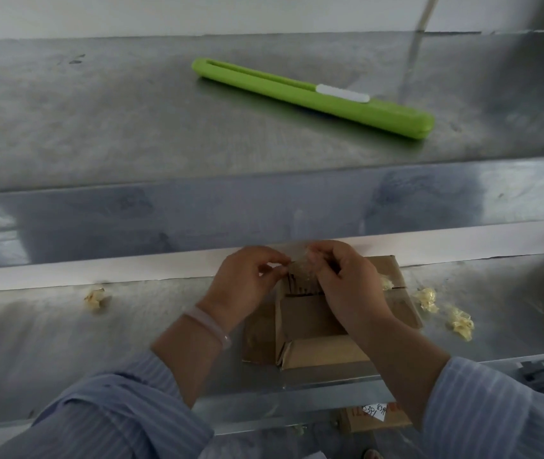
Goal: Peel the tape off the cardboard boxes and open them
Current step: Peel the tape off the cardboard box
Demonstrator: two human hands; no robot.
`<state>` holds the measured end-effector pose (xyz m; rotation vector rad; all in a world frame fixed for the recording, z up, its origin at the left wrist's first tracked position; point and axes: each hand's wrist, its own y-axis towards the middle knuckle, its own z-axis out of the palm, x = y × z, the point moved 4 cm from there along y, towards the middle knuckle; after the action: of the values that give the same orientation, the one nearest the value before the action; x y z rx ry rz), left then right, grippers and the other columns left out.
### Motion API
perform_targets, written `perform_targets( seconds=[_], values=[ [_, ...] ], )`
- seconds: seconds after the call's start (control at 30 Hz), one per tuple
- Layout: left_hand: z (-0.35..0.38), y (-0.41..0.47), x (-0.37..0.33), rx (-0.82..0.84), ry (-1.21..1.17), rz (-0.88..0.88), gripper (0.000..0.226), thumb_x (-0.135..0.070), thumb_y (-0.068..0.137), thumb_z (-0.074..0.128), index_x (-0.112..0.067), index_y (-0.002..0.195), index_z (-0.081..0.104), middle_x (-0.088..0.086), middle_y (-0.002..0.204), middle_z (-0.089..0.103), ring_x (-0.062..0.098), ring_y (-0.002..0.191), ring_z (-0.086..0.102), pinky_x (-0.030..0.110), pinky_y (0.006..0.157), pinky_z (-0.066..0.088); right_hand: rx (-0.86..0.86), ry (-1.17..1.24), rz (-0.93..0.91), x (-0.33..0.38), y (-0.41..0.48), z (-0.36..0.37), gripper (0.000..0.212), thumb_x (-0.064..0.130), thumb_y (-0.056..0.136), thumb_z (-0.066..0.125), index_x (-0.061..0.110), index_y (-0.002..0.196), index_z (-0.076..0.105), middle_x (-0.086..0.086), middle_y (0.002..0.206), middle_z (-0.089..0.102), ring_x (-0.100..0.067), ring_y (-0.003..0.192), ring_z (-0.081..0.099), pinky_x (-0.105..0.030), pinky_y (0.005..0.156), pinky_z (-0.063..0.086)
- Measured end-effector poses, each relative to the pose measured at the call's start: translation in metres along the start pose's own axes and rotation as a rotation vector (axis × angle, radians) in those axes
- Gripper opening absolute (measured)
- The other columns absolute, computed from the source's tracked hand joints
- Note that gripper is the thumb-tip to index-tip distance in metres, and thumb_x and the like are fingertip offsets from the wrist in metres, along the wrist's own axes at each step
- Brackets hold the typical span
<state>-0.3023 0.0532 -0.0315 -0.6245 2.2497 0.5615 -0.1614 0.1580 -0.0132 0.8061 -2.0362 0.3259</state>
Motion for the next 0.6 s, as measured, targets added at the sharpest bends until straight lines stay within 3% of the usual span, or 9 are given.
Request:
perform_targets(
  seconds=[0.13, 0.37, 0.53, 0.6],
  values=[
    [-0.003, 0.013, -0.002, 0.066, 0.004, 0.084, 0.01, -0.019, 0.085, 0.071, -0.021, 0.093, 0.077, -0.028, 0.084, 0.061, -0.017, 0.085, 0.055, 0.005, 0.079, 0.043, 0.002, 0.0, -0.002, -0.001, 0.0, 0.0, 0.03, 0.042, 0.095, 0.056, 0.029, 0.122, 0.063, 0.015, 0.101, 0.068, -0.002, 0.093, 0.061, -0.015, 0.075, 0.046],
    [0.0, 0.021, -0.001, 0.161, -0.018, 0.095, 0.009, -0.01, 0.088, 0.066, -0.016, 0.086, 0.072, -0.021, 0.078, 0.061, -0.018, 0.076, 0.055, 0.002, 0.072, 0.038, 0.004, -0.117, 0.005, -0.004, 0.002, 0.003, 0.039, 0.046, 0.089, 0.063, 0.032, 0.125, 0.059, 0.016, 0.1, 0.065, -0.002, 0.087, 0.058, -0.011, 0.068, 0.042],
    [0.002, 0.028, 0.0, 0.276, -0.132, -0.047, 0.026, -0.007, 0.093, 0.059, -0.025, 0.074, 0.061, -0.009, 0.076, 0.063, -0.002, 0.07, 0.061, 0.027, 0.072, 0.058, 0.031, -0.161, 0.012, -0.004, 0.002, 0.004, 0.04, 0.042, 0.089, 0.063, 0.03, 0.127, 0.057, 0.013, 0.092, 0.067, -0.005, 0.085, 0.06, -0.028, 0.078, 0.054],
    [0.003, 0.03, 0.001, 0.296, -0.095, -0.059, 0.024, -0.01, 0.094, 0.058, -0.025, 0.075, 0.061, -0.006, 0.077, 0.063, 0.002, 0.07, 0.062, 0.028, 0.066, 0.058, 0.044, -0.174, 0.015, -0.005, 0.002, 0.004, 0.036, 0.04, 0.089, 0.063, 0.03, 0.123, 0.058, 0.012, 0.09, 0.067, -0.005, 0.083, 0.06, -0.028, 0.076, 0.054]
  ],
)
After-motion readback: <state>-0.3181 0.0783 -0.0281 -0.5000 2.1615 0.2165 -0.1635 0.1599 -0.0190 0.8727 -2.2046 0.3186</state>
